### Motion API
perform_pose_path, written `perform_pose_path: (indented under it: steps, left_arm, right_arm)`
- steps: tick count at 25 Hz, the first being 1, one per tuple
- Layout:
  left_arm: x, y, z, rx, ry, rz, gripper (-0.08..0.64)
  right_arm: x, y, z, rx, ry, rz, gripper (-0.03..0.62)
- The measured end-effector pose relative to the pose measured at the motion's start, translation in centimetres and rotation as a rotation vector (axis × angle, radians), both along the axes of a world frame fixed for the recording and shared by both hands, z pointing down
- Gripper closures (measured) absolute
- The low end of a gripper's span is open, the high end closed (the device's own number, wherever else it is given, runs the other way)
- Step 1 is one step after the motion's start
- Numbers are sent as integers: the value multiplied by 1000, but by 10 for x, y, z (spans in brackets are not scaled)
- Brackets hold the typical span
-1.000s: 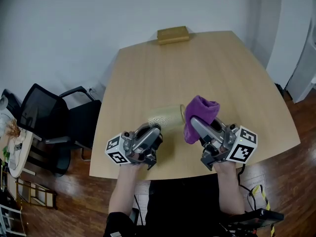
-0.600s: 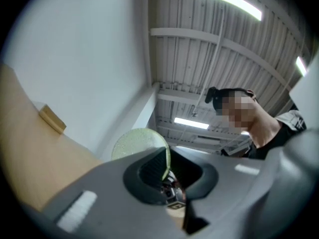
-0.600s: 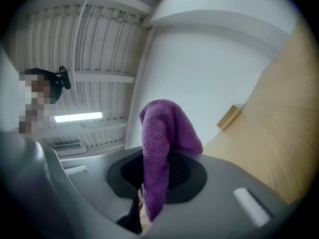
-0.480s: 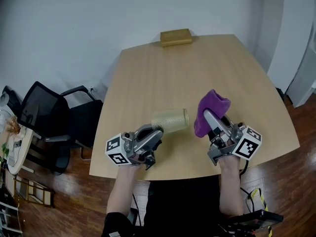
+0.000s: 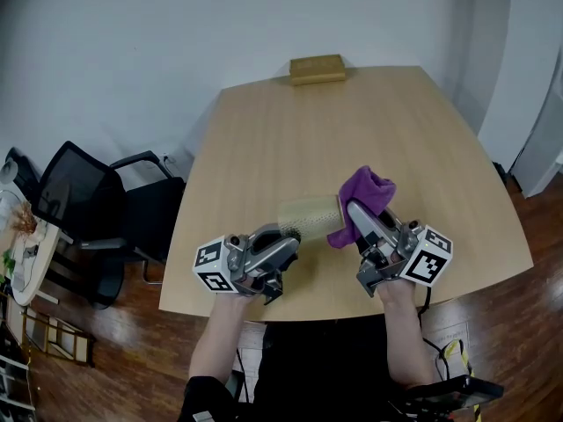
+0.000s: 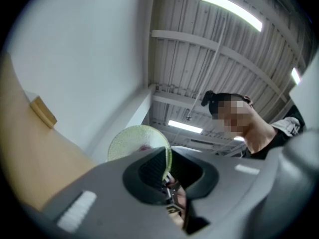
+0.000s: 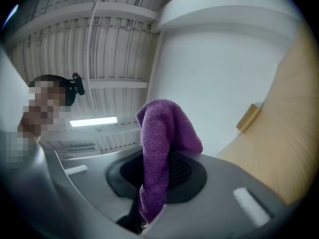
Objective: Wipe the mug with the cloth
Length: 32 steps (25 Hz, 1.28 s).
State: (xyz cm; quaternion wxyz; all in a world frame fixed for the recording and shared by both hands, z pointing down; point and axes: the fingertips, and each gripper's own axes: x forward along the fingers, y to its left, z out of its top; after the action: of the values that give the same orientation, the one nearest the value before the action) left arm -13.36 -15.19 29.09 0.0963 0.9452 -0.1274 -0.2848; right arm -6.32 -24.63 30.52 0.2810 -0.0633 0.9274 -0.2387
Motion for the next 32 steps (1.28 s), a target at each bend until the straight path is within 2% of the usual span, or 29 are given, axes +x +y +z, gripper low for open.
perform_pose_path:
  steps: [3,5,7,11,15,18,21,32]
  left_arm:
    - [-4,-7,13,-27,-41,-43,516]
    - [-9,-14,20,-47,-79,-82,517]
    - [-14,-21,26,-62,-127,-129,517]
    - [-17,-38,37,-79,-275,-242,515]
    - [-28,-48,41,-84,-323,-239,515]
    - [-44,-56,39,-75,-357,-282,515]
    - [-35,-56,43,-66,-424,-329,515]
    - [-23,-71,54,-16,-653,-357,514]
  right_arm:
    - [4,-21,32,-112,72,42,537]
    - [10,-33,47,-162,74,73,537]
    - [15,-38,50,-175,64,87,537]
    - [20,-35,44,-167,57,102,537]
    - [10,-32,36,-165,-20,66,537]
    - [-7,-45,41,-185,11,69,537]
    - [-3,-41,43,-209,42,62,537]
    - [1,-33,47,-223,16,33,537]
